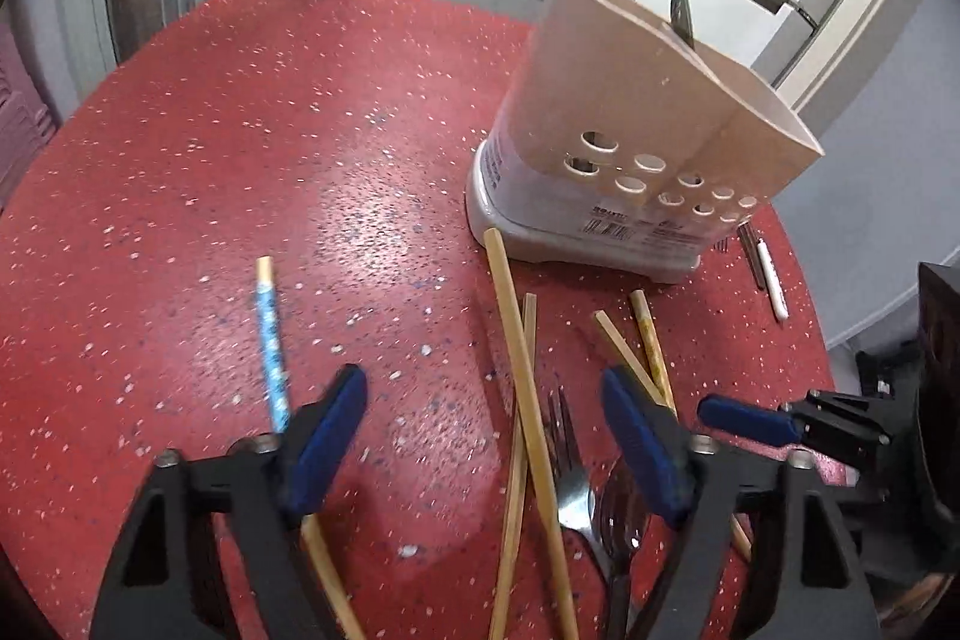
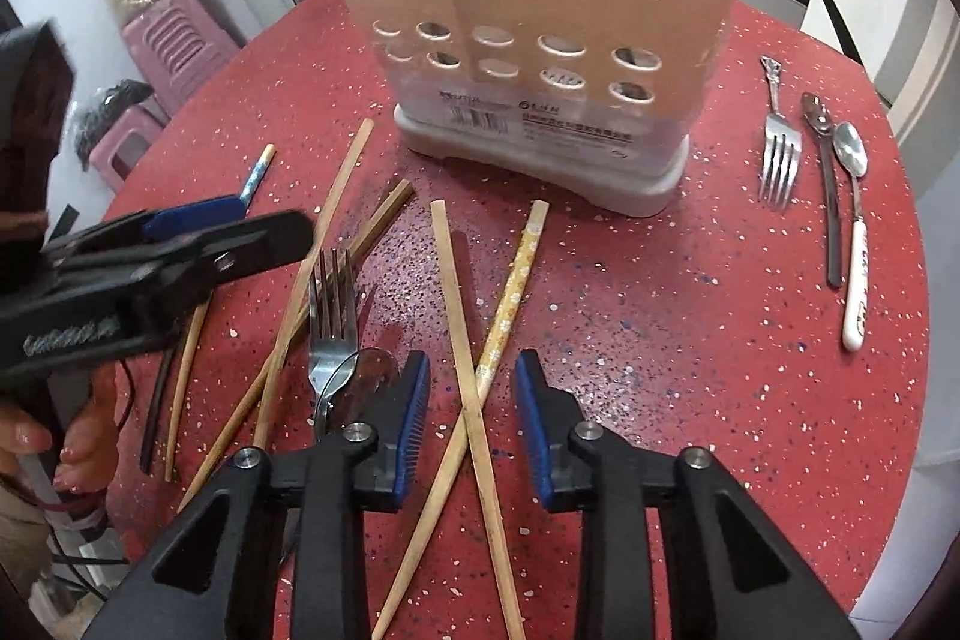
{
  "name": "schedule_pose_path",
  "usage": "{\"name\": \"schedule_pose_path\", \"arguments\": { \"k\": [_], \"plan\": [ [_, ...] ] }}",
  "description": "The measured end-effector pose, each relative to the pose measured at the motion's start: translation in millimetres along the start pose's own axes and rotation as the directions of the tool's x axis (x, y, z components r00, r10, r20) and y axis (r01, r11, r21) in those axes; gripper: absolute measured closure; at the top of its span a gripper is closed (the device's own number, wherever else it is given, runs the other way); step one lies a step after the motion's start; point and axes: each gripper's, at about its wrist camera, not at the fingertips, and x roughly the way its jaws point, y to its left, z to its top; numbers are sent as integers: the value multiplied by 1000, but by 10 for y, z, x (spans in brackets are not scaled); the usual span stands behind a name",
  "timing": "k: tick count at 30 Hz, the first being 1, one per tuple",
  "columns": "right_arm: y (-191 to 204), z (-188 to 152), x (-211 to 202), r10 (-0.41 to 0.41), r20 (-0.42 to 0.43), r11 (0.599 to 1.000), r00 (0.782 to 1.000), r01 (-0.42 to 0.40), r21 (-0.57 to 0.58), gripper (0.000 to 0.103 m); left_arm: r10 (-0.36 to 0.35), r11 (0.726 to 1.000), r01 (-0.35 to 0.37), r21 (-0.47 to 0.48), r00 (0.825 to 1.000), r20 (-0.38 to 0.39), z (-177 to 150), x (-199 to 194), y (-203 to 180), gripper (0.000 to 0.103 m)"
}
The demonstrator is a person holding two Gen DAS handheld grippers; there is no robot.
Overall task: Organize utensils
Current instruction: 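Grasp a wooden chopstick with the right tool while the left tool grasps another, then lift both chopsticks upright and carry them over the beige holder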
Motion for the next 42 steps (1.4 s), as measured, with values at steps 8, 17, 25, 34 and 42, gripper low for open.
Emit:
{"name": "schedule_pose_path", "arguments": {
  "k": [8,17,25,34,42],
  "plan": [
    [153,-51,50,-50,2,997,999,50,-53,96,-3,1000,4,5,999,-53,90,211,-67,54],
    [-61,-145,-234,18,72,1000,997,-19,16,96,-34,999,34,7,999,-1,72,79,-92,71],
    [-133,-255,-681,83,195,995,977,-93,45,96,-77,996,80,-31,992,98,18,-370,64,70],
    [-168,-82,-1129,119,341,986,933,-152,71,96,-125,991,132,-15,963,238,99,-1019,0,71],
    [-315,250,-1481,112,446,979,888,-176,104,96,-176,984,178,26,923,343,474,-1543,-180,70]
  ]
}}
